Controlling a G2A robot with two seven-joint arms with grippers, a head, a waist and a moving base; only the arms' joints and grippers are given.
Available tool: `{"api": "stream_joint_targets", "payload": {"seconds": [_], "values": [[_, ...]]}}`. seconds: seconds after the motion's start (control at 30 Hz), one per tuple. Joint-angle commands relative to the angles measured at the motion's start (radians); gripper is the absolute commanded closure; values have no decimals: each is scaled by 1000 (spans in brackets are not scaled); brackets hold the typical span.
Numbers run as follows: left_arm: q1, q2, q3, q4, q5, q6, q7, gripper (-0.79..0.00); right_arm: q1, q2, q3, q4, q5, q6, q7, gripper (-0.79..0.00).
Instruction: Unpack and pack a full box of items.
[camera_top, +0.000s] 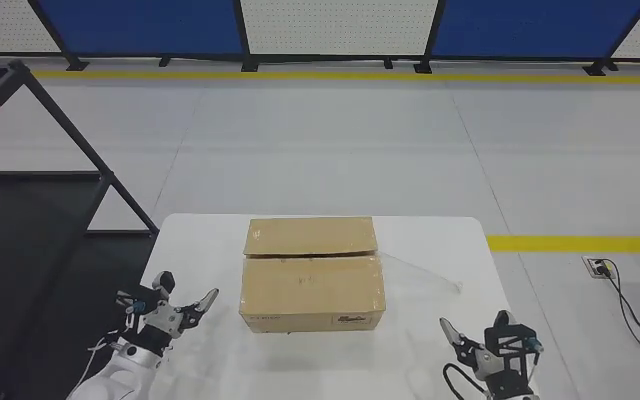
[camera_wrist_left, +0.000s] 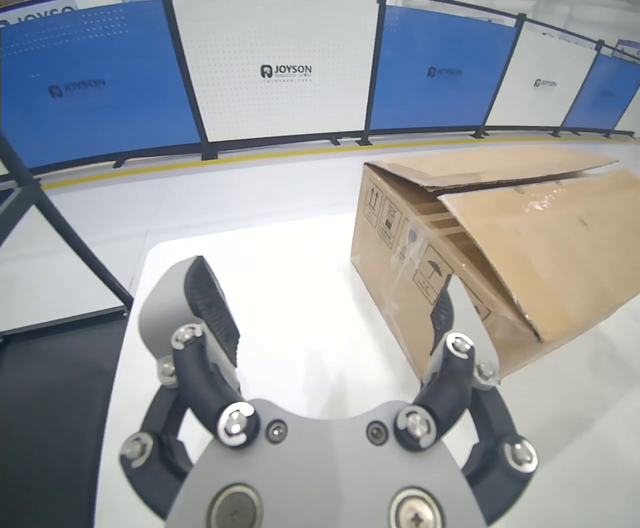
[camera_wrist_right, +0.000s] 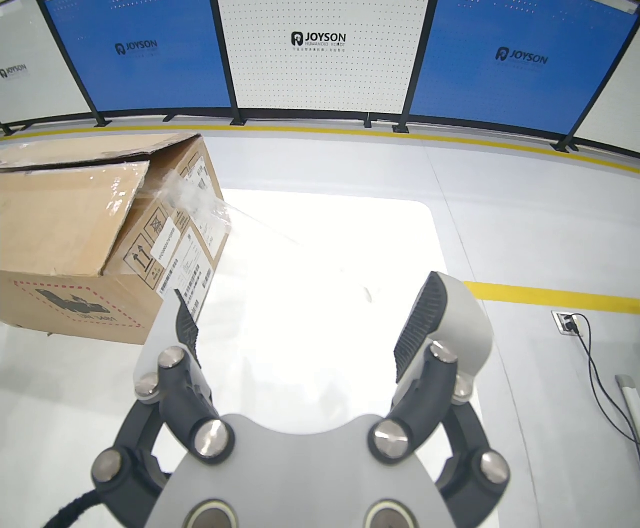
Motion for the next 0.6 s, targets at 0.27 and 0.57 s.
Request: {"api": "stream_joint_targets", "payload": {"seconds": [0.27, 0.57], "values": [[-14, 0, 17, 7, 21, -3, -12, -785, 1, 0, 1, 2, -24, 19, 29, -785], [-9, 0, 21, -15, 8, -14, -12, -785, 4, 0, -9, 5, -33, -42, 17, -785]]}}
